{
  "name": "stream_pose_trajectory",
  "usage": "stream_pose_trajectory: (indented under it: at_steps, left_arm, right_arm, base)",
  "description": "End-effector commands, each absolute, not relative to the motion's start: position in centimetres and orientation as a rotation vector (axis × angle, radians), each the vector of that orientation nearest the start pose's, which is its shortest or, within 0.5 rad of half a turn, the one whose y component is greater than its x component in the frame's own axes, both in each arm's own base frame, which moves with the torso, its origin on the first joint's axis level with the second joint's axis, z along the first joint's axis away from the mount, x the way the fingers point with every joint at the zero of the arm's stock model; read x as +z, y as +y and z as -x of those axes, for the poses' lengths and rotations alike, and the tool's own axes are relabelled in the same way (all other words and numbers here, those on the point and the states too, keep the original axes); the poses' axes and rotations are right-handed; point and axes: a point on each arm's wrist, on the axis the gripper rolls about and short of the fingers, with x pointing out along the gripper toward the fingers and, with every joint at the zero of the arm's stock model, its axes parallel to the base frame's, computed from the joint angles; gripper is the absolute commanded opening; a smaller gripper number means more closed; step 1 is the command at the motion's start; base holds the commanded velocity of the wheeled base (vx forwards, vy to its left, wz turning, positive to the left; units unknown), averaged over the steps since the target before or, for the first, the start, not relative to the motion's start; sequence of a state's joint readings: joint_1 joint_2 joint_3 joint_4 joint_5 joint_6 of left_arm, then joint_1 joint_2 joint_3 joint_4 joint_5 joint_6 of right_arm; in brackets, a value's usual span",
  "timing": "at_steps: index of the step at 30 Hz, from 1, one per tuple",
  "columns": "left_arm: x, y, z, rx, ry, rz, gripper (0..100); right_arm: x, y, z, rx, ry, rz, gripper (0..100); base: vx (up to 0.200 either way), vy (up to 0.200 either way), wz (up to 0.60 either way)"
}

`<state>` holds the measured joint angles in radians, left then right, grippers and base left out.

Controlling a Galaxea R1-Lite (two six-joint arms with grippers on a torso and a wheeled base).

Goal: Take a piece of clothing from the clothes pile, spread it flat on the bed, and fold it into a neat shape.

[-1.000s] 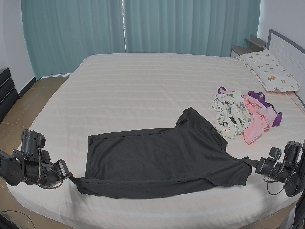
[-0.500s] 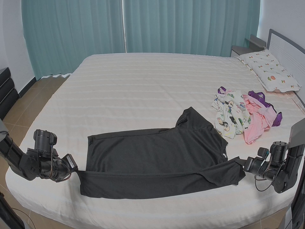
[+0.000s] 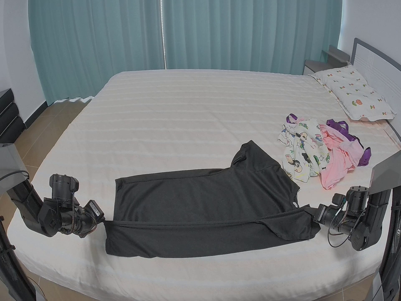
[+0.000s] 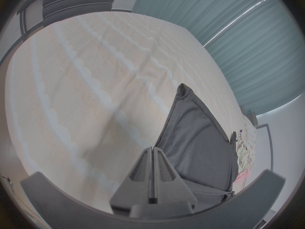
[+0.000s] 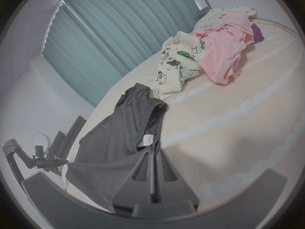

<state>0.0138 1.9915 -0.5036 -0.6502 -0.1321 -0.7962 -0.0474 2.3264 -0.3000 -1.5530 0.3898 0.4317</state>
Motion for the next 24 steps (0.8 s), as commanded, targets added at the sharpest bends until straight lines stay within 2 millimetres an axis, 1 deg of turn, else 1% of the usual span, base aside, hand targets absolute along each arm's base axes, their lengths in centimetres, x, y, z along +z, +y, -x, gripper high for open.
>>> stream_pose_trajectory:
  at_steps: [1,5,6,7,8,15,17,19,20,21,22,23,24]
  left_arm:
    - [1.4,0.1,-28.3,0.247,0.87,0.832,0]
    - [0.6,0.0,-28.4,0.254,0.897,0.832,0]
    - [0.6,-0.1,-28.4,0.254,0.898,0.833,100]
    - [0.6,-0.1,-28.4,0.252,0.898,0.833,100]
    - [0.6,-0.1,-28.4,0.246,0.901,0.835,100]
    - [0.7,0.0,-28.4,0.218,0.911,0.888,100]
    - [0.8,0.1,-28.4,0.194,0.918,0.918,100]
    - [1.2,0.7,-28.3,0.154,0.916,0.955,100]
    - [1.3,0.7,-28.3,0.148,0.913,0.956,100]
    - [1.7,1.3,-28.2,0.113,0.895,0.987,100]
    - [1.8,1.6,-28.1,0.1,0.889,1.002,100]
    - [1.8,1.6,-28.1,0.1,0.889,1.002,100]
    - [1.9,2.1,-28.0,0.074,0.872,1.025,100]
  right_arm:
    - [-2.3,-0.5,-29.1,0.231,0.532,-0.529,0]
    - [-2.4,-0.4,-29.0,0.232,0.534,-0.53,0]
    - [-2.4,-0.4,-29.0,0.231,0.537,-0.531,0]
    - [-2.4,-0.4,-29.0,0.23,0.537,-0.533,0]
    - [-2.6,-0.4,-29.0,0.229,0.542,-0.535,100]
    - [-2.3,-0.8,-29.0,0.192,0.529,-0.562,100]
    - [-1.7,-1.0,-29.1,0.155,0.506,-0.582,100]
    - [-0.4,-1.2,-29.0,0.11,0.458,-0.62,100]
    - [-0.3,-1.2,-29.0,0.109,0.455,-0.623,100]
    - [1.0,-1.3,-28.8,0.084,0.414,-0.656,100]
    - [1.6,-1.2,-28.6,0.079,0.397,-0.671,100]
    - [1.6,-1.2,-28.6,0.079,0.397,-0.671,100]
    - [2.7,-0.9,-27.8,0.078,0.383,-0.694,100]
  base:
    - [0.0,0.0,0.0]
    - [0.0,0.0,0.0]
    - [0.0,0.0,0.0]
    - [0.0,0.0,0.0]
    - [0.0,0.0,0.0]
    - [0.0,0.0,0.0]
    - [0.0,0.0,0.0]
    - [0.0,0.0,0.0]
    - [0.0,0.0,0.0]
    - [0.0,0.0,0.0]
    - [0.0,0.0,0.0]
    - [0.0,0.0,0.0]
    - [0.0,0.0,0.0]
